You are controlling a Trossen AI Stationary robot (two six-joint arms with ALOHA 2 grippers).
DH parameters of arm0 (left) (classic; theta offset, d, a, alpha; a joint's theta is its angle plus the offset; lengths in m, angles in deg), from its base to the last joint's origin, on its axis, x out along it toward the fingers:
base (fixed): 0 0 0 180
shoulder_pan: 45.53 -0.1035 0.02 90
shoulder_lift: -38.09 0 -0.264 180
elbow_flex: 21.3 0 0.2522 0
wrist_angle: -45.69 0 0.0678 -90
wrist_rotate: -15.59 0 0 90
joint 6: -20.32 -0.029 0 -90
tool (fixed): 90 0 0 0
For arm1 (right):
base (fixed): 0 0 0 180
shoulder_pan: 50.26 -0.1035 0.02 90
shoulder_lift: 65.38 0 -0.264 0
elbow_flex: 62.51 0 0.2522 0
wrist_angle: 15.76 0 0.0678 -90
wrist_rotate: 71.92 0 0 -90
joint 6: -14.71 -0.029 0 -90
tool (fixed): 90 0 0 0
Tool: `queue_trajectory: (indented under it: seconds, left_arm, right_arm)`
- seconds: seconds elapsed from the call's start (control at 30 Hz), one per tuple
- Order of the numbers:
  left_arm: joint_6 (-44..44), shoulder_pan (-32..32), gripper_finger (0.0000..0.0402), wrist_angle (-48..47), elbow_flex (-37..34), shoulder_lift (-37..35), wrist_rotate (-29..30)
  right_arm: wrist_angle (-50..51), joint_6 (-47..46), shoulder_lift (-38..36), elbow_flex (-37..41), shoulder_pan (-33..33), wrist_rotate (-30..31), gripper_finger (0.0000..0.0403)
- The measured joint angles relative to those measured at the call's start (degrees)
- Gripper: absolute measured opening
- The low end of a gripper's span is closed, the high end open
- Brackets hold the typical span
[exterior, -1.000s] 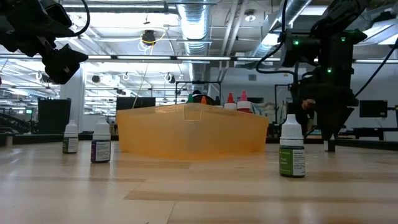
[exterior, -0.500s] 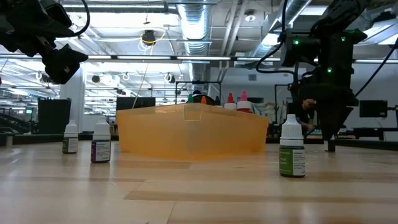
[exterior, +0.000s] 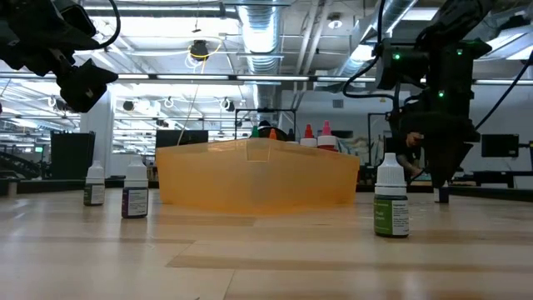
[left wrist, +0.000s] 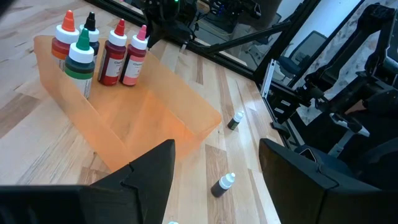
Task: Pick & Place food coloring
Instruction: Put the small brown food coloring bottle into the orange bin
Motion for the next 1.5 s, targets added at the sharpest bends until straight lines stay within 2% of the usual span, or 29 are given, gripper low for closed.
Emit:
queue_trajectory:
  seconds: [0.47, 0.63, 0.83, 1.07, 1.23, 1.5]
  left_arm:
    - [0.00, 0.00, 0.0224, 0.00, 0.00, 0.00, -0.02]
    - [0.00, 0.01, 0.0224, 0.00, 0.00, -0.02, -0.02]
    - [0.00, 0.01, 0.0224, 0.00, 0.00, 0.00, -0.02]
    - [0.00, 0.00, 0.0224, 0.00, 0.00, -0.01, -0.02]
    - [0.00, 0.01, 0.0224, 0.00, 0.00, -0.01, -0.02]
    - [0.00, 0.00, 0.0224, 0.00, 0.00, -0.02, -0.02]
  right_arm:
    - [5.80, 3.93, 0.04, -9.26, -2.03, -0.51, 0.0049]
    - [10.63, 7.49, 0.04, -15.31, -3.80, -2.90, 0.0048]
    - [11.02, 15.21, 0.03, -23.63, -8.16, -7.30, 0.0048]
    - [9.29, 30.29, 0.02, -32.60, -14.28, -7.93, 0.0048]
    - [3.89, 40.24, 0.02, -36.71, -18.31, -7.87, 0.0047]
    - [-1.73, 42.77, 0.00, -38.53, -19.86, -7.32, 0.0054]
